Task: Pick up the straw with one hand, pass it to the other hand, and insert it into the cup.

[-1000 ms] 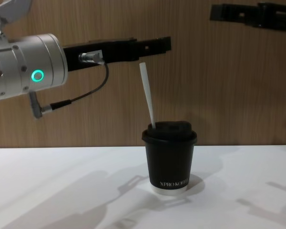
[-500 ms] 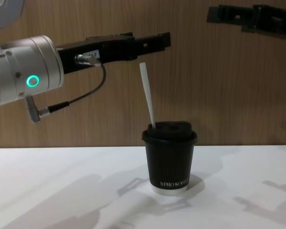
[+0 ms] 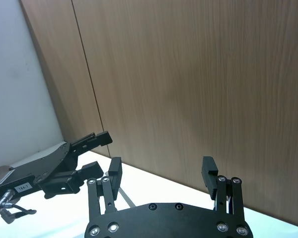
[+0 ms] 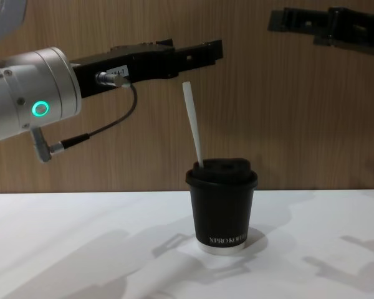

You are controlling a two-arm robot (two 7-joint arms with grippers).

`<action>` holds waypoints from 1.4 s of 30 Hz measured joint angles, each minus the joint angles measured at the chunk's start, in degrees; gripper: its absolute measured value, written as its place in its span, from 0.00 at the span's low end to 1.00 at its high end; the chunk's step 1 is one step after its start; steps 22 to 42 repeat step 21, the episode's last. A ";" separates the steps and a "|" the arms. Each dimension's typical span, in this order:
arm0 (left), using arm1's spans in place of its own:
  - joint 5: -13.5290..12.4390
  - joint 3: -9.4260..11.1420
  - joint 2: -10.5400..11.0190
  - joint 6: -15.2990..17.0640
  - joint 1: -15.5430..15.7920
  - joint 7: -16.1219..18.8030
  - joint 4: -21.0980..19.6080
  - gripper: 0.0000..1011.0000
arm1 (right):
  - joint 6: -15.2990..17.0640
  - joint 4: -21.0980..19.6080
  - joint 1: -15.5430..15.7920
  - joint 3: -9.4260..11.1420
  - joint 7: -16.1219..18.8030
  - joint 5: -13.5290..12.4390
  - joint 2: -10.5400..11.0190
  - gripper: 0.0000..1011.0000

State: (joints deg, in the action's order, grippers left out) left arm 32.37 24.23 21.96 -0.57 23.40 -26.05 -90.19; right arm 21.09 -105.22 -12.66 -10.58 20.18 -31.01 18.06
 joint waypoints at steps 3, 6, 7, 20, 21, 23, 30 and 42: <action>-0.03 -0.03 -0.01 -0.16 -0.08 -0.04 -0.02 0.99 | 0.05 0.02 -0.01 -0.02 -0.06 -0.06 -0.04 0.99; -0.05 -0.05 -0.03 -0.31 -0.12 -0.08 -0.04 0.99 | 0.09 0.04 -0.02 -0.04 -0.09 -0.11 -0.06 0.99; -0.05 -0.05 -0.03 -0.33 -0.13 -0.09 -0.04 0.99 | 0.10 0.05 -0.02 -0.04 -0.10 -0.12 -0.06 0.99; -0.13 -0.13 -0.04 -0.60 -0.24 -0.20 -0.08 0.99 | 0.18 0.10 -0.02 -0.05 -0.17 -0.25 -0.13 0.99; -0.13 -0.13 -0.04 -0.61 -0.25 -0.20 -0.07 0.99 | 0.19 0.10 -0.02 -0.05 -0.18 -0.26 -0.13 0.99; -0.13 -0.13 -0.04 -0.61 -0.25 -0.20 -0.07 0.99 | 0.19 0.10 -0.02 -0.05 -0.18 -0.26 -0.13 0.99; -0.13 -0.13 -0.04 -0.61 -0.25 -0.20 -0.07 0.99 | 0.19 0.10 -0.02 -0.05 -0.18 -0.26 -0.13 0.99; -0.13 -0.13 -0.04 -0.61 -0.25 -0.20 -0.07 0.99 | 0.19 0.10 -0.02 -0.05 -0.18 -0.26 -0.13 0.99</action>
